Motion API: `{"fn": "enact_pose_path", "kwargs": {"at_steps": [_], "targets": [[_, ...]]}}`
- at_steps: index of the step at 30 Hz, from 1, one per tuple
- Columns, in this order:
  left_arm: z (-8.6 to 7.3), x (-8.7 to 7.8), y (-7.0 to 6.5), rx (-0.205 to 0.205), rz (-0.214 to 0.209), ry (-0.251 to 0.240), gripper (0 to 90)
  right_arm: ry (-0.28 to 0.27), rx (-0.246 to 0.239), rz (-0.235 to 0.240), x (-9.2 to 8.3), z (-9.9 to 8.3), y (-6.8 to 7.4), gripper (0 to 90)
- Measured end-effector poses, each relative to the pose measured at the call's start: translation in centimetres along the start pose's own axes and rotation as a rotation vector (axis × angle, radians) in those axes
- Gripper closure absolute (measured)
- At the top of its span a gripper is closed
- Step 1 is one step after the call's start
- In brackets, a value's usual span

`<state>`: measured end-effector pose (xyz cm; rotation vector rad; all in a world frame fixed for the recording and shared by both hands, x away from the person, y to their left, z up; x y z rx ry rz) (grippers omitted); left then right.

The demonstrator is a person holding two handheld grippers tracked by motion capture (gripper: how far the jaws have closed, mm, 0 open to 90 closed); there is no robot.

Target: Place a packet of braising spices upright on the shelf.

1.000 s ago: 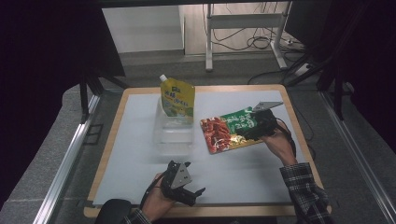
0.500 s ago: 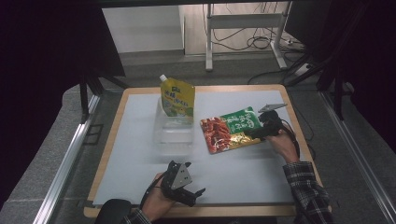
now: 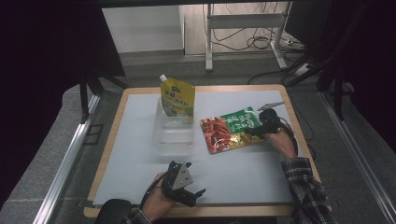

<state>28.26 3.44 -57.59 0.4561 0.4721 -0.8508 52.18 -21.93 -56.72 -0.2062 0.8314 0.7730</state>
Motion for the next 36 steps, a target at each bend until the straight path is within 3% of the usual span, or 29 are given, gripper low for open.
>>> {"fn": "enact_pose_path", "kwargs": {"at_steps": [12, 16, 27, 32, 36], "targets": [[0.0, -0.1, 0.0, 0.009, -0.001, 0.003, 2.8, 0.062, 0.053, -0.016, 0.9, -0.1, -0.5, 1.0], [0.0, -0.1, 0.0, 0.014, -0.001, 0.006, 2.8, 0.075, 0.074, 0.018, 1.2, -0.3, -0.1, 1.1], [0.0, 0.0, -0.1, 0.016, -0.003, 0.006, 2.8, 0.013, 0.083, 0.095, 0.6, 0.7, 0.9, 1.9], [-0.1, 0.0, -0.2, 0.022, -0.004, 0.01, 2.8, 0.019, 0.079, 0.122, 0.5, 0.7, 1.7, 3.8], [-0.1, 0.0, -0.2, 0.025, -0.004, 0.01, 2.9, 0.015, 0.142, 0.15, 0.6, 0.9, 2.0, 3.5]]}}
Point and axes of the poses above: each handheld gripper's, and its own axes: x roughly forward along the jaws, z roughly out of its top, y roughly to its left, the point moved 8 cm from there along x, roughly forward along the jaws, and after that the axes turned 4 degrees about z, right-handed, at the moved point
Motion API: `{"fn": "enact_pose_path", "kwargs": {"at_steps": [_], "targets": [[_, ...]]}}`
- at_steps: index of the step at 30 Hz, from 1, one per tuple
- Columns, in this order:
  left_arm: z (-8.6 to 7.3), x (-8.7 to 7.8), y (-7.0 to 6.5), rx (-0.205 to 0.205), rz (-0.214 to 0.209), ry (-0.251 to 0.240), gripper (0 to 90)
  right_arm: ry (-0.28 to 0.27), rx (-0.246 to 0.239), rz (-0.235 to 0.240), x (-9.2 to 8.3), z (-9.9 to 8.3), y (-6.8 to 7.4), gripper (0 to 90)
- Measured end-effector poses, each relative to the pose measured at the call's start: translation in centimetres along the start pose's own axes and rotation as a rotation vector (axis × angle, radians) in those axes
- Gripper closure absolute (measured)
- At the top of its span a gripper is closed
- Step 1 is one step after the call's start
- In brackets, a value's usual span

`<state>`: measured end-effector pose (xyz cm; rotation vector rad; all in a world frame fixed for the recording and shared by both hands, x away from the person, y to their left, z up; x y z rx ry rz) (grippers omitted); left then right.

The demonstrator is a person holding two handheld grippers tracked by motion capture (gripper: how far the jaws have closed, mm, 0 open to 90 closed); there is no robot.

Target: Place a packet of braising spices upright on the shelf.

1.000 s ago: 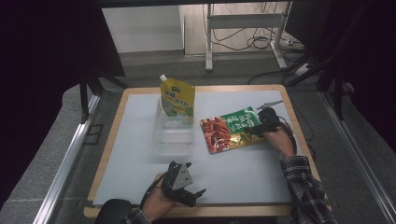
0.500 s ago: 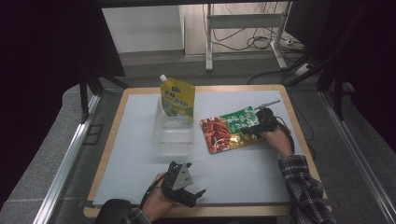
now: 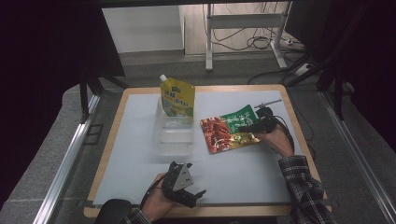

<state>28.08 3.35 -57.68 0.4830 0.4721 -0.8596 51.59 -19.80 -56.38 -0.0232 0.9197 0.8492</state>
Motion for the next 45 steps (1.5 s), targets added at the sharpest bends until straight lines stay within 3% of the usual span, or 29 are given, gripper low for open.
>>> {"fn": "enact_pose_path", "kwargs": {"at_steps": [6, 11, 15, 18, 22, 26, 32, 39, 45], "targets": [[0.0, 0.0, -0.1, 0.003, -0.001, 0.001, 2.9, 0.024, 0.004, -0.022, 0.1, -0.3, -0.1, 7.7], [0.0, 0.1, -0.1, 0.009, -0.001, 0.005, 2.9, 0.017, -0.01, -0.094, -0.4, -0.3, -0.3, 38.8], [0.0, 0.1, -0.2, 0.011, -0.002, 0.004, 2.9, 0.005, 0.006, -0.119, -0.4, -0.1, -0.3, 46.2], [0.0, 0.1, -0.2, 0.013, -0.002, 0.004, 2.9, 0.009, -0.009, -0.13, -0.3, -0.1, -0.1, 54.7], [0.0, 0.1, -0.2, 0.013, -0.003, 0.004, 2.9, -0.008, -0.043, -0.167, -0.7, 0.1, -0.1, 72.0], [0.0, 0.1, -0.2, 0.014, -0.004, 0.003, 2.9, -0.02, -0.032, -0.193, -1.0, 0.0, -0.3, 87.7], [0.0, 0.1, -0.2, 0.018, -0.004, 0.004, 2.9, -0.025, -0.048, -0.2, -1.2, 0.2, 0.0, 88.7], [0.0, 0.1, -0.2, 0.015, -0.006, 0.002, 2.9, -0.066, -0.038, -0.146, -1.9, 0.9, 0.3, 88.6], [0.0, 0.1, -0.2, 0.017, -0.005, 0.004, 3.0, -0.082, -0.096, -0.157, -2.5, 1.3, 1.0, 88.6]]}}
Point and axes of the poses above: each handheld gripper's, and its own axes: x roughly forward along the jaws, z roughly out of its top, y roughly to its left, the point moved 8 cm from there along x, roughly forward along the jaws, and after that the axes turned 4 degrees about z, right-handed, at the moved point
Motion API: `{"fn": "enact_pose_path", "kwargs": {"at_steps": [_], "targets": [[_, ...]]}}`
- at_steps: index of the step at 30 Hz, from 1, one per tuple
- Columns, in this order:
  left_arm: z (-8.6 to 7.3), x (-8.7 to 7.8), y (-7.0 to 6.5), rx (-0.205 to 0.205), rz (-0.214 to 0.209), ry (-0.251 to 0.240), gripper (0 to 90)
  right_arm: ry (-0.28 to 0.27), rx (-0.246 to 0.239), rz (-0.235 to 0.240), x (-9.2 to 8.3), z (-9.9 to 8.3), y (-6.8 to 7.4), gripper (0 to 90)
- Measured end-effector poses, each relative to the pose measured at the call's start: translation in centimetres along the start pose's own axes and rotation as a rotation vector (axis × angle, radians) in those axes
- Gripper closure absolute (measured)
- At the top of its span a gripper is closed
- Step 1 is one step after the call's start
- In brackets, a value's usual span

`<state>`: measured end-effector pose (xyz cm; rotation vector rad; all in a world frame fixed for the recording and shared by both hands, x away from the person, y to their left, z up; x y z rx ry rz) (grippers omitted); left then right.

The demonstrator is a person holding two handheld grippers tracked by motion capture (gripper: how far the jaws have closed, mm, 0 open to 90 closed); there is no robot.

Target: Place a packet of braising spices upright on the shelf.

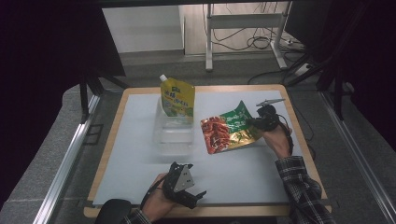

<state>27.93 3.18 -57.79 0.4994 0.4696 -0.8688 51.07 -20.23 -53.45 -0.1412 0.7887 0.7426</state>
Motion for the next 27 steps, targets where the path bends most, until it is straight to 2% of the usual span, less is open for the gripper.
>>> {"fn": "enact_pose_path", "kwargs": {"at_steps": [9, 12, 19, 22, 27], "targets": [[0.0, 0.0, 0.0, 0.005, 0.004, 0.003, 3.0, -0.053, -0.034, 0.001, -1.3, 1.5, 1.2, 88.6], [0.0, 0.0, 0.1, 0.003, 0.004, 0.002, 2.9, -0.076, -0.061, 0.009, -1.8, 2.1, 1.7, 88.6], [0.1, -0.2, 0.3, -0.028, -0.006, -0.026, 2.6, -0.122, -0.036, 0.07, -2.6, 3.8, 2.6, 88.7], [0.3, -0.3, 0.4, -0.04, -0.016, -0.038, 2.5, -0.125, -0.042, 0.087, -2.8, 4.6, 3.1, 88.7], [0.4, -0.4, 0.2, -0.034, -0.024, -0.051, 2.5, -0.126, -0.055, 0.112, -3.2, 5.8, 4.0, 88.7]]}}
Point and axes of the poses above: each handheld gripper's, and its own axes: x roughly forward along the jaws, z roughly out of its top, y roughly to its left, the point moved 8 cm from there along x, roughly forward along the jaws, and after that the axes turned 4 degrees about z, right-handed, at the moved point
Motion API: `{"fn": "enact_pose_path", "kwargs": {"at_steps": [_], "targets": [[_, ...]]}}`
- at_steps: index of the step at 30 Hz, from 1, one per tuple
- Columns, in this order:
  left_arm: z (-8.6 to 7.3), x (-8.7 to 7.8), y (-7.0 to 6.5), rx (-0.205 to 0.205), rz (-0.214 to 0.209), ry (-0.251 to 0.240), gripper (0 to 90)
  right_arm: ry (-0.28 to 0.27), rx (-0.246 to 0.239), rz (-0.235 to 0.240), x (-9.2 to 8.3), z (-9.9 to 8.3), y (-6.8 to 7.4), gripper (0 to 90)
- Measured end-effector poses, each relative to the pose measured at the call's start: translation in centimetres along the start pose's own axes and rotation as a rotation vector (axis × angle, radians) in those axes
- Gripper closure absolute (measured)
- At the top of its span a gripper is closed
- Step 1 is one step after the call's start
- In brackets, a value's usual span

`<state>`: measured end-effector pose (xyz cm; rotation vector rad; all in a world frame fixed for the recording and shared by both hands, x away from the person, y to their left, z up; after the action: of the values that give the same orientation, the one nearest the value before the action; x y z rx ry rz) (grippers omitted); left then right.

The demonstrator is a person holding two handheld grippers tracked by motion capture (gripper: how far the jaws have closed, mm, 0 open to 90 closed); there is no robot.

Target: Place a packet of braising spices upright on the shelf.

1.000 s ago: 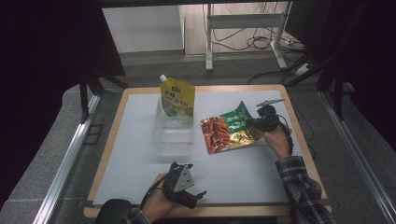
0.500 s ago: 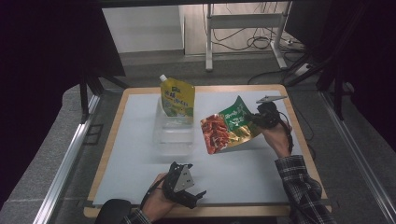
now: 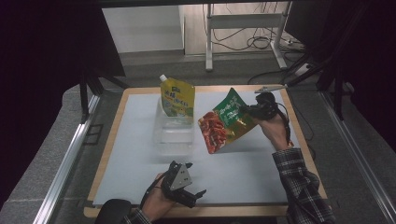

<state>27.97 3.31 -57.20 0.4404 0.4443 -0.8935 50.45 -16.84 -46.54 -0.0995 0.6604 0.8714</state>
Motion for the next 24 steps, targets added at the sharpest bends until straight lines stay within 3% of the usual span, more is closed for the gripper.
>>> {"fn": "enact_pose_path", "kwargs": {"at_steps": [13, 24], "targets": [[0.1, -0.1, 0.1, 0.0, 0.005, -0.01, 2.2, 0.005, -0.073, 0.055, 0.0, 3.6, 3.2, 88.9], [0.3, -0.2, 0.1, 0.0, 0.009, -0.022, 2.0, 0.011, -0.16, 0.065, -0.4, 5.7, 5.6, 89.0]]}}
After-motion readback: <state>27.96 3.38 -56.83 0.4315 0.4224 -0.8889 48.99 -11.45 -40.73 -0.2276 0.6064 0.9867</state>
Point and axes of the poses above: each handheld gripper's, and its own axes: x roughly forward along the jaws, z roughly out of its top, y roughly to its left, the point moved 8 cm from there along x, roughly forward along the jaws, and after that the axes turned 4 degrees about z, right-handed, at the moved point
